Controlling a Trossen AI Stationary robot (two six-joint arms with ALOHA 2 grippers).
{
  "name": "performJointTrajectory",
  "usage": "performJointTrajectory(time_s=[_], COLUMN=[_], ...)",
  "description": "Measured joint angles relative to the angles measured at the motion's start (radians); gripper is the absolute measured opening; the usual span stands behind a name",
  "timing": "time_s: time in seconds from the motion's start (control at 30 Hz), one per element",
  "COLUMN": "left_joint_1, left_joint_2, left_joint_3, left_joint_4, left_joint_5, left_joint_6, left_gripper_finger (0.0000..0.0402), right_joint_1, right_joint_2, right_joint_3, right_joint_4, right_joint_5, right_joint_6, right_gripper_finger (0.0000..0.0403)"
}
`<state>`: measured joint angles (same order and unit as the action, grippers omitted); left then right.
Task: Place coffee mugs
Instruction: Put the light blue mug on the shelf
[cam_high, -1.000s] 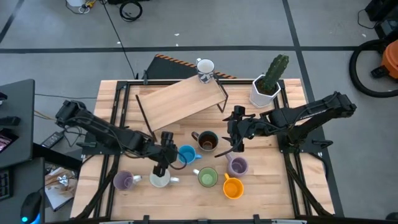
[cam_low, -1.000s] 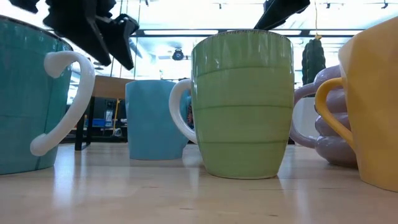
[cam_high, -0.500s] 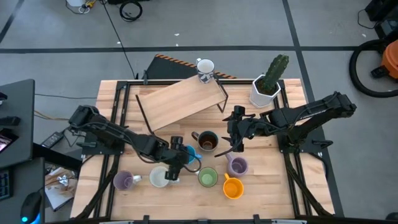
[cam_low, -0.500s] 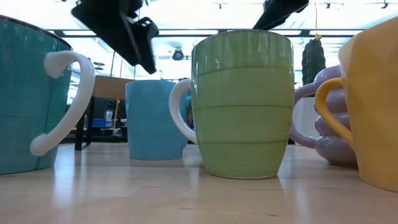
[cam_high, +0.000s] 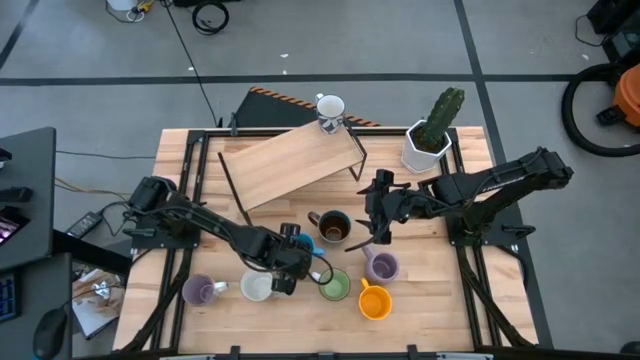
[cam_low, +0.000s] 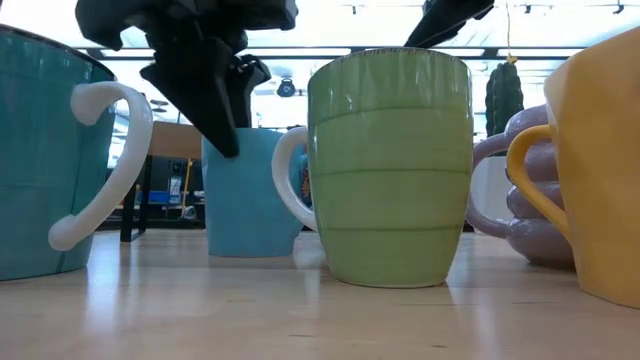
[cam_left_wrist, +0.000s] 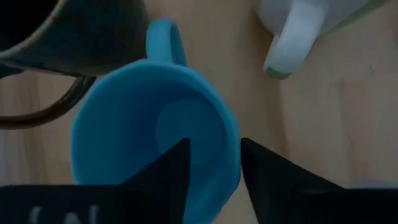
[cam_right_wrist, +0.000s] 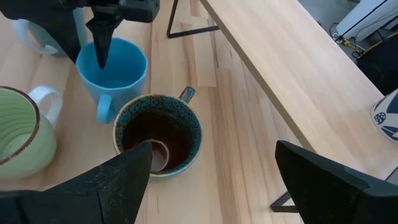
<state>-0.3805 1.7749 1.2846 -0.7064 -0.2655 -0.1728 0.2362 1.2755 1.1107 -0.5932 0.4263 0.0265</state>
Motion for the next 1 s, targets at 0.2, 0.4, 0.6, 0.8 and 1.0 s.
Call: performJointTrajectory(time_s=[0.2,0.4,0.6,0.8,1.0], left_joint_1=[0.006,0.013,0.014,0.019,0.024], left_joint_2=[0.002,0.0,-0.008,-0.077,-0.147], left_joint_3=[0.0,0.0,0.0,-0.003,-0.003], left_joint_4=[-0.008,-0.031,-0.063,-0.173,-0.221], left_joint_5=[-0.013,0.006,0.017,0.029,0.042], left_joint_6=[0.001,0.009,0.086,0.171,0.249], left_gripper_finger=[0.0078,0.0023,0.0023,0.0023,0.0023], right_joint_1=[-0.011,-0.014,-0.014,-0.014,-0.04], right_joint_2=[0.0,0.0,0.0,-0.003,-0.01], right_joint_3=[0.0,0.0,0.0,0.0,0.0], right_joint_4=[0.001,0.001,0.003,-0.012,-0.015], right_joint_5=[-0.006,-0.009,-0.009,-0.009,-0.01], right_joint_6=[0.001,0.001,0.001,-0.028,-0.053], right_gripper_finger=[0.0347,0.0347,0.0347,0.0347,0.0347])
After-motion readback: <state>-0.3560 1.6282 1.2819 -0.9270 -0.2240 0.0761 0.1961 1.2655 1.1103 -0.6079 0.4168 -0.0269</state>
